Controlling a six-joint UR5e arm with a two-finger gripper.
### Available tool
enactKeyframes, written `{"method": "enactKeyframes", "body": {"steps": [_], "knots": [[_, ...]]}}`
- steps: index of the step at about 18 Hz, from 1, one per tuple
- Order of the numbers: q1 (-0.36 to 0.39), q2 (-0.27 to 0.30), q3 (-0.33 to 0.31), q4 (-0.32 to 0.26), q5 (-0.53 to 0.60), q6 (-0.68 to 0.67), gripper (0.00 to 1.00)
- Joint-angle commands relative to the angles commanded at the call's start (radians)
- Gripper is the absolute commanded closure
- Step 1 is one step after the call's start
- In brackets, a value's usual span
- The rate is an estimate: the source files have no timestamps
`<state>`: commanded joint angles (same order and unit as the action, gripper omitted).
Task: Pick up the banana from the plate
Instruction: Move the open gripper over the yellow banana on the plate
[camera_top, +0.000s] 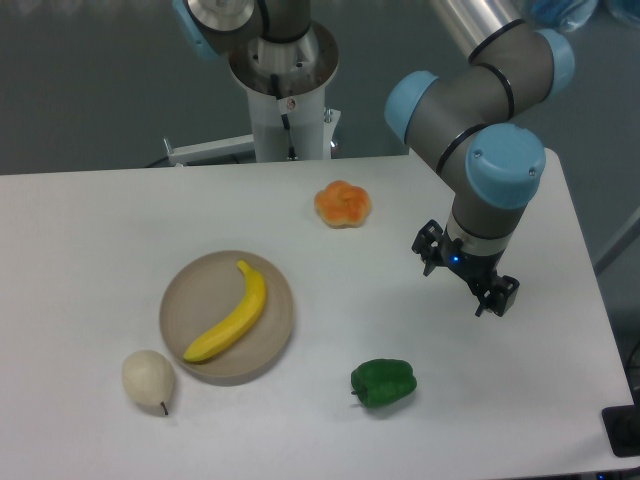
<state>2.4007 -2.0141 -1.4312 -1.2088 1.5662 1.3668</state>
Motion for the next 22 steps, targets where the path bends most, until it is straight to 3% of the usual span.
{"method": "enactKeyframes", "body": {"steps": [6,9,13,16,20,22], "knots": [[-0.023,0.012,0.000,-0.009,-0.023,-0.024,0.00],[-0.054,0.026,-0.006,-0.043,-0.025,-0.029,0.00],[-0.142,0.032,-0.031,-0.046,-0.044,-0.158,0.00],[-0.210,0.032,-0.081,-0.034,-0.057,-0.227,0.00],[-0.285,0.037,-0.167,0.070,-0.055,-0.317,0.00],[-0.314,0.038,-0.196,0.089,-0.055,-0.383,0.00]]}}
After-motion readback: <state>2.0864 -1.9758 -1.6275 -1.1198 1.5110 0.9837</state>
